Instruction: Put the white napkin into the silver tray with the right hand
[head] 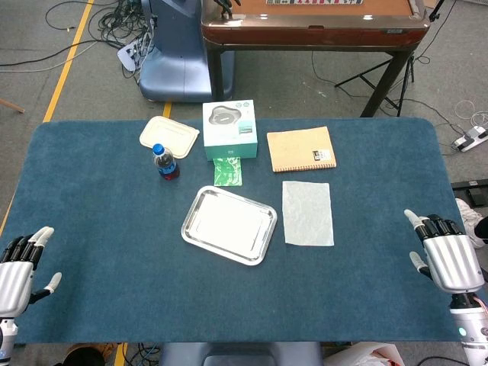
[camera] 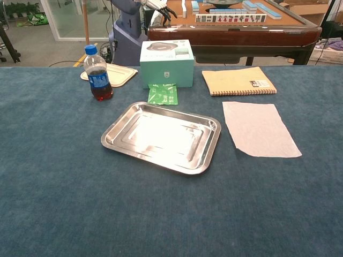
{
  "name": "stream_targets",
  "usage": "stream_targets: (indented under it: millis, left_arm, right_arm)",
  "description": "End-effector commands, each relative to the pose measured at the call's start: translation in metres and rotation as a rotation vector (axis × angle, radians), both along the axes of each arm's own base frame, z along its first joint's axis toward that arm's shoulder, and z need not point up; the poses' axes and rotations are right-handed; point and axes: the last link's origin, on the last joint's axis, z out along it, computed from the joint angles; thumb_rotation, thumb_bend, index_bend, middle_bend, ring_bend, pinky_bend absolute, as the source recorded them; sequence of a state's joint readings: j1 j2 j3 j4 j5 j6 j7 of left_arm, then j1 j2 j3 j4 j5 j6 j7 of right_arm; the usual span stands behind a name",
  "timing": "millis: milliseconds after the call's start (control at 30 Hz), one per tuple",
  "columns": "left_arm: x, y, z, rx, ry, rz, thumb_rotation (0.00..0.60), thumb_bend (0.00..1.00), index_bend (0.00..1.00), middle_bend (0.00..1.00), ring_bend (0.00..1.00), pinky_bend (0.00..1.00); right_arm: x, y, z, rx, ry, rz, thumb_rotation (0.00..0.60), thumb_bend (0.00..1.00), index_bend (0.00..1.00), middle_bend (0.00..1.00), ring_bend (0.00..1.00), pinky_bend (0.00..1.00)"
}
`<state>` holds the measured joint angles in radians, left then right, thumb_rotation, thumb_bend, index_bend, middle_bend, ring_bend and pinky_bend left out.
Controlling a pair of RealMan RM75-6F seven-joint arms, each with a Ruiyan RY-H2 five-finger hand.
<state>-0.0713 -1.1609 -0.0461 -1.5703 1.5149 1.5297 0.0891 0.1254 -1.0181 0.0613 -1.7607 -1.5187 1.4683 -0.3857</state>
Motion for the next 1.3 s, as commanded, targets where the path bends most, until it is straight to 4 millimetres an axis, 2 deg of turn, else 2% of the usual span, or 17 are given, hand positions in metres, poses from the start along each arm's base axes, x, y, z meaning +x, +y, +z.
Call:
stream_targets:
  millis: [33,300,533,667,800,1067,1133,1200,1300]
  left_arm:
    - [0.000,0.000,0.000,-0.001,-0.002,0.002,0.600,0.24,0.09,0.12,0.12,0.09]
    - [0.000,-0.001,-0.001,-0.001,-0.003,-0.001,0.600,0.24,0.09,0.12,0.12,0.09]
    - [0.000,-0.003,0.000,-0.002,-0.009,-0.007,0.600,0.24,0.09,0.12,0.12,0.09]
    - [0.001,-0.004,0.001,0.002,-0.012,-0.011,0.600,0.24,0.09,0.12,0.12,0.09]
    - [0.001,-0.005,0.001,0.002,-0.013,-0.014,0.600,0.24,0.09,0.12,0.12,0.09]
    - [-0.001,-0.010,0.005,0.013,-0.014,-0.007,0.600,0.24,0.09,0.12,0.12,0.09]
    - [-0.001,-0.011,0.005,0.014,-0.016,-0.007,0.600,0.24,0.09,0.12,0.12,0.09]
    - [-0.001,-0.012,0.006,0.017,-0.016,-0.006,0.600,0.24,0.09,0.12,0.12,0.09]
    - [-0.002,-0.014,0.007,0.022,-0.016,-0.003,0.600,0.24,0.09,0.12,0.12,0.09]
  right_arm:
    - [0.000,0.000,0.000,0.000,-0.001,-0.004,0.600,0.25,0.17,0.32,0.22,0.33]
    - [0.007,-0.003,-0.008,0.044,-0.007,-0.015,0.600,0.25,0.17,0.32,0.20,0.33]
    - [0.024,-0.016,-0.031,0.123,0.001,0.008,0.600,0.25,0.17,0.29,0.18,0.33]
    - [0.037,-0.027,-0.051,0.175,-0.001,0.028,0.600,0.25,0.17,0.28,0.17,0.33]
    - [0.049,-0.037,-0.074,0.229,-0.007,0.041,0.600,0.20,0.17,0.26,0.13,0.31]
    - [0.071,-0.054,-0.117,0.320,0.016,0.103,0.600,0.18,0.17,0.26,0.13,0.31]
    - [0.076,-0.058,-0.127,0.346,0.010,0.112,0.600,0.24,0.18,0.26,0.13,0.31]
    - [0.079,-0.061,-0.134,0.362,0.007,0.119,0.600,0.35,0.22,0.26,0.13,0.31]
    - [0.084,-0.066,-0.145,0.384,-0.004,0.124,0.600,0.36,0.27,0.26,0.13,0.31]
